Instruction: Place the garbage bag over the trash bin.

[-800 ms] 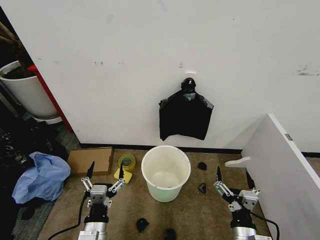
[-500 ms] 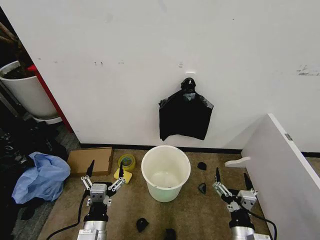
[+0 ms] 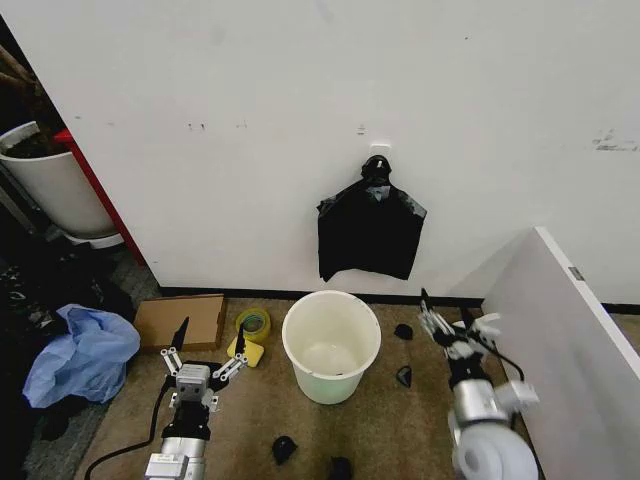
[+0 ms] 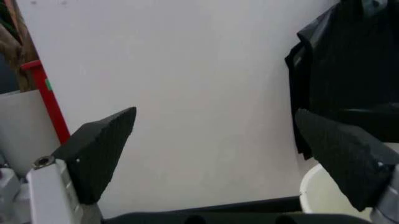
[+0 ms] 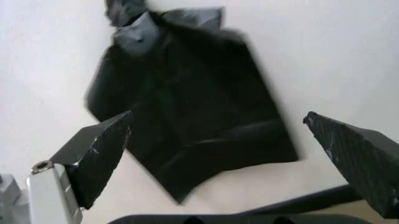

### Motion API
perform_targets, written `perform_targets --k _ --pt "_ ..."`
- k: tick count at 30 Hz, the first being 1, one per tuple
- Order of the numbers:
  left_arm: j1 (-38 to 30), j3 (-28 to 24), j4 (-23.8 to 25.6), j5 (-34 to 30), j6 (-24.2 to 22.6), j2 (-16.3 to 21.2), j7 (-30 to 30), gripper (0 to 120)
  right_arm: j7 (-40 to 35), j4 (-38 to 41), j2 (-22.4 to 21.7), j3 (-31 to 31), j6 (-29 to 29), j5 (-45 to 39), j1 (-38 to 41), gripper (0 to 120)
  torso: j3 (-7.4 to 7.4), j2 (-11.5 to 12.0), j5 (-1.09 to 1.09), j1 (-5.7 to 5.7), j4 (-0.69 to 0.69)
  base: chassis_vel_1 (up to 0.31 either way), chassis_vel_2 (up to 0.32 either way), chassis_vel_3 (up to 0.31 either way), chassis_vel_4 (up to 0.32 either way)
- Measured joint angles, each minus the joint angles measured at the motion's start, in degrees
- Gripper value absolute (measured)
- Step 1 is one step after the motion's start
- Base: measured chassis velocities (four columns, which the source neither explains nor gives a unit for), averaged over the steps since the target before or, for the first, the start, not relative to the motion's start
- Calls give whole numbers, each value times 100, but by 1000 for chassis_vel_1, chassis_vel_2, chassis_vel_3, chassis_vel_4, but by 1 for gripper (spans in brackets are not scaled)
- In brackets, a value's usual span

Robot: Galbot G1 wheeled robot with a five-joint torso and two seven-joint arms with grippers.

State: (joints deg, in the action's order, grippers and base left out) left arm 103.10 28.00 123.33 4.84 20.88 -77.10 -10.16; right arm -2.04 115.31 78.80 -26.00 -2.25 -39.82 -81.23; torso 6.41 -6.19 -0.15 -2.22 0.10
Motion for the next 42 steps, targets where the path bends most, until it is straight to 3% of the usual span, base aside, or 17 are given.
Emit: perform_targets --k 5,12,26,32,42 --pt "56 56 37 9 17 -97 8 100 84 -411 66 251 440 -1670 937 100 0 0 0 0 1 0 0 0 0" --pt "242 80 68 203 81 -329 -20 100 155 -1330 430 360 566 -3164 2256 100 0 0 2 0 0 0 0 0 0" --pt "565 91 149 562 206 -661 -184 100 250 -2675 1019 164 526 -3364 3590 99 0 0 0 1 1 0 0 0 0" --pt "531 81 214 573 121 -812 -261 100 242 -2835 1099 173 521 -3347 3748 81 0 0 1 1 1 0 0 0 0" --pt "481 85 240 537 -87 -752 -444 100 199 -2663 1301 240 522 -3227 3669 39 -1 0 0 1 1 0 0 0 0"
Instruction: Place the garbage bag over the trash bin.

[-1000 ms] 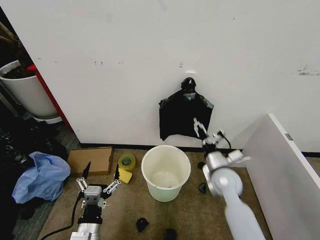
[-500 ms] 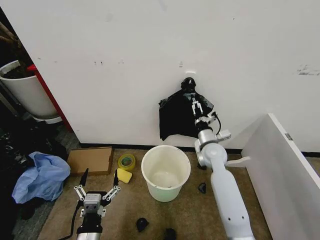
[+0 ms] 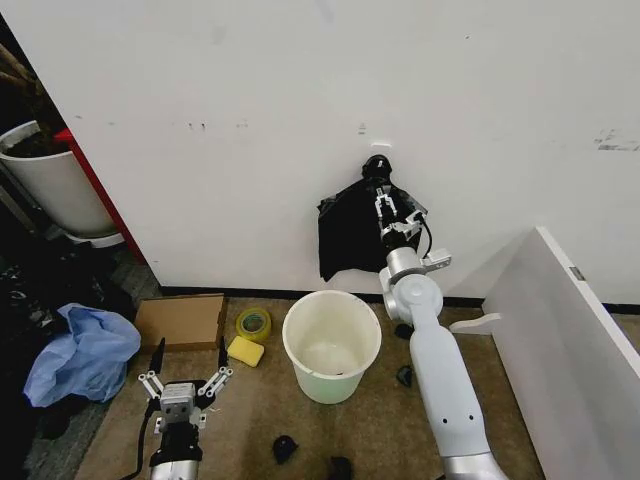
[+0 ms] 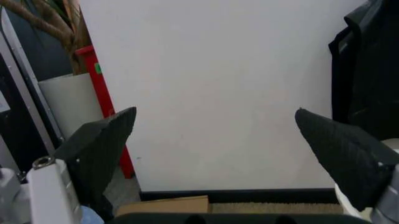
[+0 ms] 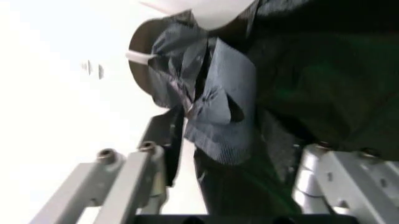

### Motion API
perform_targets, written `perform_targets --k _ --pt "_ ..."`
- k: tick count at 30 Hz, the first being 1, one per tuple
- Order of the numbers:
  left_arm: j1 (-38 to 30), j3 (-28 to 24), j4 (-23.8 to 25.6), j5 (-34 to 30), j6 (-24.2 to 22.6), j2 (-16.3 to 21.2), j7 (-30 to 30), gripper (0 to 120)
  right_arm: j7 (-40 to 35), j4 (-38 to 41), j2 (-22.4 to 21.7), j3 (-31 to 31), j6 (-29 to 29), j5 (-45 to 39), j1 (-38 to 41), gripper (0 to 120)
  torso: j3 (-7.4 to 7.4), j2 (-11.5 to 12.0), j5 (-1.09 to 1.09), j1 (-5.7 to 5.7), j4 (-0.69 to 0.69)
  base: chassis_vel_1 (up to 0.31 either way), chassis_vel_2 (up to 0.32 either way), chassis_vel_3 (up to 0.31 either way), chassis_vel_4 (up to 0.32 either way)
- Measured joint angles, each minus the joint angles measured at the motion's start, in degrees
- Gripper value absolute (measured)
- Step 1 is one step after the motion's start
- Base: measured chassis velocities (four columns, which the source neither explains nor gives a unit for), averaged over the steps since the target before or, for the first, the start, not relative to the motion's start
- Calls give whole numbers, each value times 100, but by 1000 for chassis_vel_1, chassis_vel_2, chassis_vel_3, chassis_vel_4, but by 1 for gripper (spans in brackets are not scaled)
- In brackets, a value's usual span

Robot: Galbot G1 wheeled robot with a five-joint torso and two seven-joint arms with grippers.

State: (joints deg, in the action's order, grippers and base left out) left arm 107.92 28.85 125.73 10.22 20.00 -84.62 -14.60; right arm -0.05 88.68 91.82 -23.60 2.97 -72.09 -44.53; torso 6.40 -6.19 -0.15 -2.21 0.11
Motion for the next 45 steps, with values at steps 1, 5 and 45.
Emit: perform_targets --k 1,5,45 --pt "0 -3 3 -1 0 0 -2 100 -6 -2 12 0 0 14 3 37 0 0 0 0 0 0 0 0 0" --pt "7 -6 10 -12 2 -3 -20 100 -33 -41 31 -2 -1 53 15 22 0 0 0 0 0 0 0 0 0" --pt "-421 -196 -330 -255 73 402 -62 100 -254 3003 -1279 1404 -606 3900 -4077 0 -1 -1 1 1 0 0 0 0 0"
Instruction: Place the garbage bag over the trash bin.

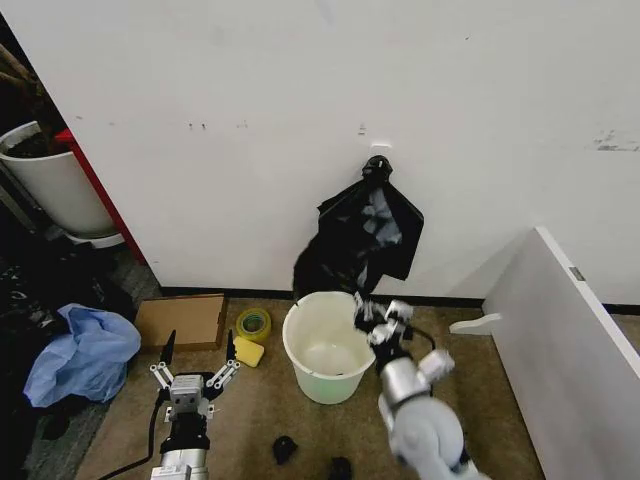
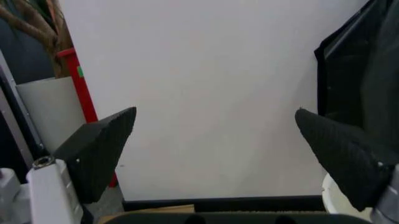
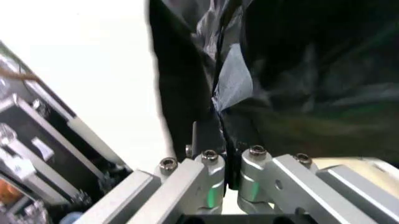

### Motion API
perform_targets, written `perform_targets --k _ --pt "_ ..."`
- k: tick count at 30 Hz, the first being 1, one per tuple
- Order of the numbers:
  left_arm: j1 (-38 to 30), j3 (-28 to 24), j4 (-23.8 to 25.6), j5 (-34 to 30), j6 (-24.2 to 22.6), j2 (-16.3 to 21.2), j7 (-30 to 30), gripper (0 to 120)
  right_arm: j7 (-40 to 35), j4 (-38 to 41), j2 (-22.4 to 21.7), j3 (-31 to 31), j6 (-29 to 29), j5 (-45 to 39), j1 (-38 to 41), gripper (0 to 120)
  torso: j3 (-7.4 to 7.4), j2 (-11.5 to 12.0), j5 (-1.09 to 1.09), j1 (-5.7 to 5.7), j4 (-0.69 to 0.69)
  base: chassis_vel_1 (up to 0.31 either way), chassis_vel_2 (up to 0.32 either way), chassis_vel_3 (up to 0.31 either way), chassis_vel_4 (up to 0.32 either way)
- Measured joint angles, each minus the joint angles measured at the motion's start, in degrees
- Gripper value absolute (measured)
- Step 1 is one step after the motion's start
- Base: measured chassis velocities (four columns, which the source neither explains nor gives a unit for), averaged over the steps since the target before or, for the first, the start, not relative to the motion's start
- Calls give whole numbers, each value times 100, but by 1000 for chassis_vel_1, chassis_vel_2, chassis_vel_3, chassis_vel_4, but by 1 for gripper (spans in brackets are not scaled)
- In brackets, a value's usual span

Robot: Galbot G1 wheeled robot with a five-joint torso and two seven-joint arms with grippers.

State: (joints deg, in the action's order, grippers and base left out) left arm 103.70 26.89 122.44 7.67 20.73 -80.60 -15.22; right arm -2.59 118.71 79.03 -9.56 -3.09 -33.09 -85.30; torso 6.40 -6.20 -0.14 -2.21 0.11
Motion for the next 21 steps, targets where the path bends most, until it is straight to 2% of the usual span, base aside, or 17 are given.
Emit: perform_targets --k 12,21 --pt "-75 -29 -61 -95 -1 128 -3 100 -108 128 -182 40 -793 1712 -1036 0 0 0 0 0 0 0 0 0 0" --pt "-90 -41 -69 -113 2 194 -5 100 -316 128 -136 12 -1085 2207 -1511 0 0 0 0 0 -1 0 0 0 0"
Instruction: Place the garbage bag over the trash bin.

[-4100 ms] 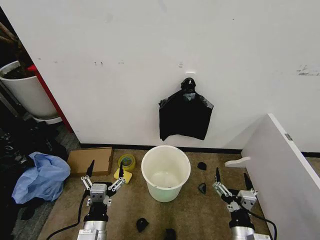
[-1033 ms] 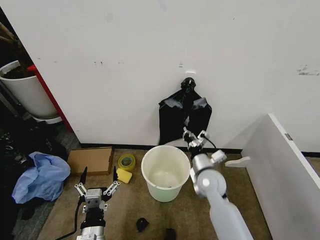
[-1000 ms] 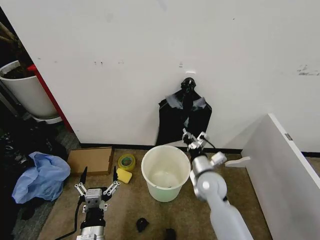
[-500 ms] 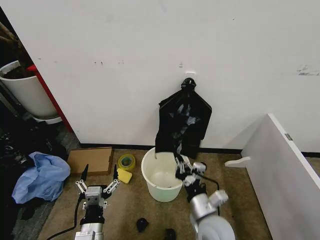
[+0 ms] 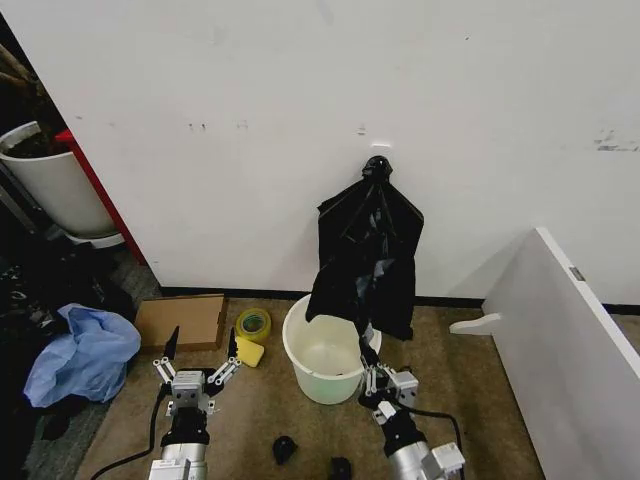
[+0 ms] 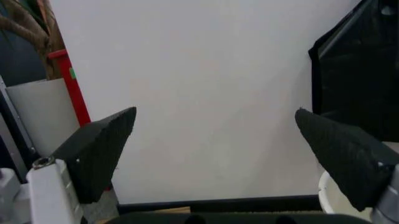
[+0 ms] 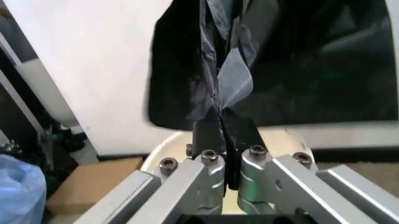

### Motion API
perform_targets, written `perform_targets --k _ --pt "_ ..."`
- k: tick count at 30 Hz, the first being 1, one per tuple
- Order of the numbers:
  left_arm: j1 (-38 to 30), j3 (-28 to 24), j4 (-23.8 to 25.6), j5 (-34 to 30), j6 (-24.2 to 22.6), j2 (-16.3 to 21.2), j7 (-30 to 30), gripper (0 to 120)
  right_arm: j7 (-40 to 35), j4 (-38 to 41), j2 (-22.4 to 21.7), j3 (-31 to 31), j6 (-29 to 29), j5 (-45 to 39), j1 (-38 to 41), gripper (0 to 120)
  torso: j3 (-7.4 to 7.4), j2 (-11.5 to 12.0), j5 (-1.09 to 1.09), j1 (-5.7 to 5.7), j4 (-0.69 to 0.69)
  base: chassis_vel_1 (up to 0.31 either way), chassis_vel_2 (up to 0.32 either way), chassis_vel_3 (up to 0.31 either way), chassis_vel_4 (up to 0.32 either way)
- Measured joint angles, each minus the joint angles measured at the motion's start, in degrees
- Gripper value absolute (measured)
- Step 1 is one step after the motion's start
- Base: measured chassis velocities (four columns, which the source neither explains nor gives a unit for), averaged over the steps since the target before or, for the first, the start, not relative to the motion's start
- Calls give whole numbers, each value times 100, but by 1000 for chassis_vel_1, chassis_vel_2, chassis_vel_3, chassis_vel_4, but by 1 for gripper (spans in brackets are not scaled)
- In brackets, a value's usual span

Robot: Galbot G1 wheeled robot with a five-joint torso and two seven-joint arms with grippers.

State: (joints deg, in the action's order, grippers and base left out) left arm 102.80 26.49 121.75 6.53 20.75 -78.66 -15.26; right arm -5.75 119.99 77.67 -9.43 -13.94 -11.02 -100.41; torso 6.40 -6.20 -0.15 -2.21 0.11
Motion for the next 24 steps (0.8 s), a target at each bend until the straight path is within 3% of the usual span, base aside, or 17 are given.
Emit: perform_targets --k 10,14,24 --pt "31 -31 -6 10 25 70 -8 100 -47 -13 34 35 -400 652 -334 0 0 0 7 0 -3 0 0 0 0" --pt "-12 -102 -6 -2 4 219 3 100 -96 -101 -6 42 -282 614 -94 0 0 0 -8 0 3 0 0 0 0" --pt "-318 -323 166 -410 -206 657 176 100 -128 -256 -166 -364 60 224 819 0 1 0 -1 -1 0 0 0 0 0"
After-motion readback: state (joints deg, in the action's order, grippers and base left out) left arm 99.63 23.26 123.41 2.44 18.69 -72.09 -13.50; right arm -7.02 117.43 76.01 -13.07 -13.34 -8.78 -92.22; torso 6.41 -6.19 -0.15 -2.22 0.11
